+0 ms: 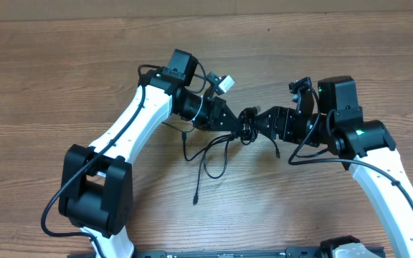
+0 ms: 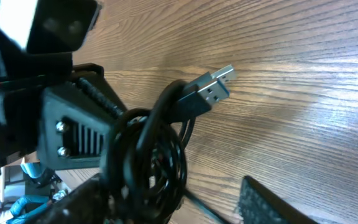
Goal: Untangle cables
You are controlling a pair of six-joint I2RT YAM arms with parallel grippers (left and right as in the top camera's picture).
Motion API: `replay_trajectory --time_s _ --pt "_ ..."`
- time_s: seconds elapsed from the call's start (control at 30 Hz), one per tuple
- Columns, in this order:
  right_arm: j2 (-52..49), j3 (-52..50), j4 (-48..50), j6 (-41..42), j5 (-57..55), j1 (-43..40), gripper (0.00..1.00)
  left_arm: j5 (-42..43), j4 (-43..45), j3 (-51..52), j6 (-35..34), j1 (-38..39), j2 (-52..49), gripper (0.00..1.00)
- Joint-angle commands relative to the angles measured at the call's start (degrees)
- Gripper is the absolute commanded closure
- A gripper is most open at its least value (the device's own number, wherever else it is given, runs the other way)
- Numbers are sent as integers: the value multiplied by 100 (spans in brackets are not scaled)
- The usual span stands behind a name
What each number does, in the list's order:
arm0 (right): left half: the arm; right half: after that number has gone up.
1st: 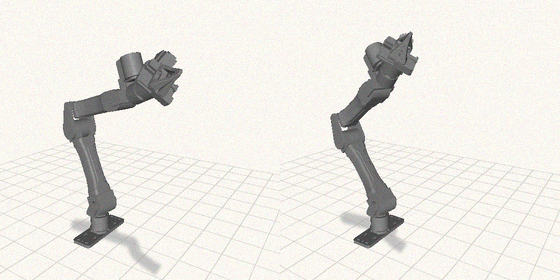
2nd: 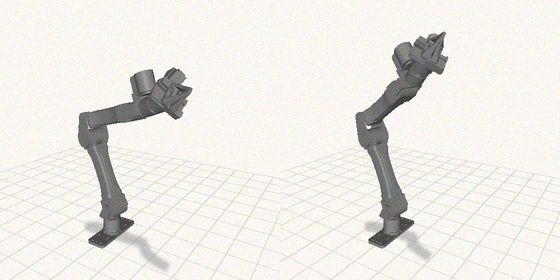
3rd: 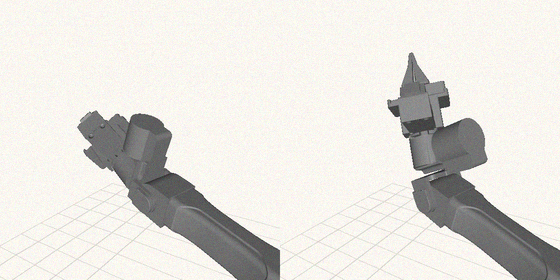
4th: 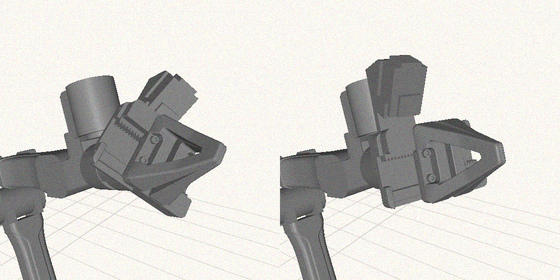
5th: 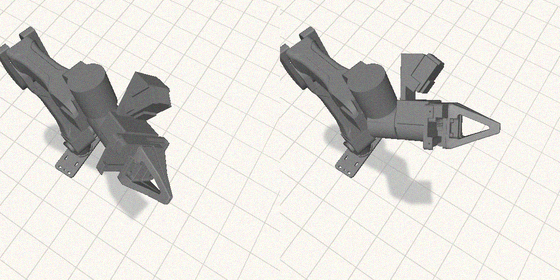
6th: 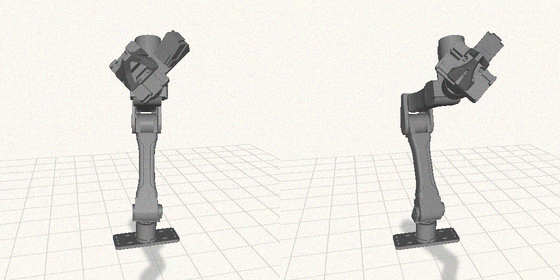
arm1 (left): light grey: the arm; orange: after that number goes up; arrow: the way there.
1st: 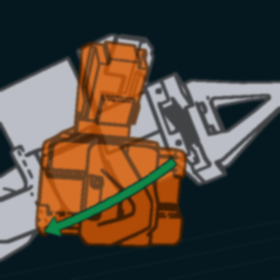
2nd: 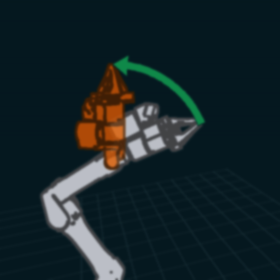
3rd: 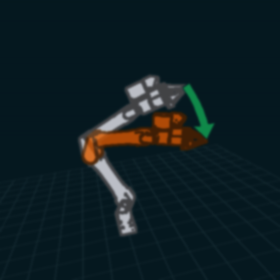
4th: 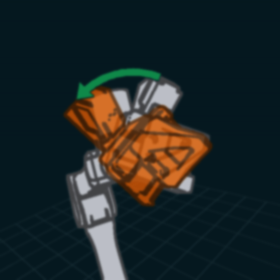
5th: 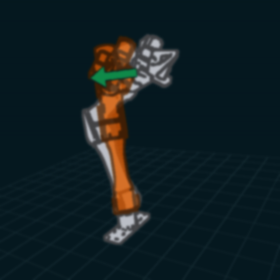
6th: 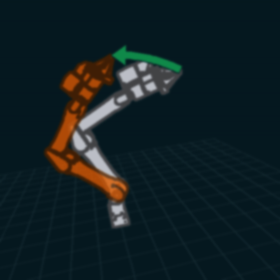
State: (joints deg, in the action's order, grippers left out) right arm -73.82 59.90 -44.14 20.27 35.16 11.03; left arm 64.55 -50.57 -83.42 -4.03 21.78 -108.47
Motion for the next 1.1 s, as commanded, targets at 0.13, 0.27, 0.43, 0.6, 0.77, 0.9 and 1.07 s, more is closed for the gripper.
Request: replay_trajectory --time_s 0.13,0.27,0.43,0.6,0.77,0.9,1.07 --pt "-175 17 35 118 -42 28 46 560 26 -184 367 42 -17 96" --pt "-275 17 66 118 -107 28 65 564 26 -184 367 42 -17 96" --pt "-358 17 170 120 -739 26 94 599 -2 -184 369 42 -17 96" --pt "-361 17 232 664 -2035 15 96 601 -79 -184 431 42 -17 96" --pt "-361 17 223 826 -2656 15 96 601 -341 -184 789 20 -17 96" --pt "-363 17 157 828 -3005 15 96 608 -503 -184 946 -94 -17 96" --pt "-367 17 76 831 -3451 15 96 1158 -688 -184 1438 -284 -17 96"
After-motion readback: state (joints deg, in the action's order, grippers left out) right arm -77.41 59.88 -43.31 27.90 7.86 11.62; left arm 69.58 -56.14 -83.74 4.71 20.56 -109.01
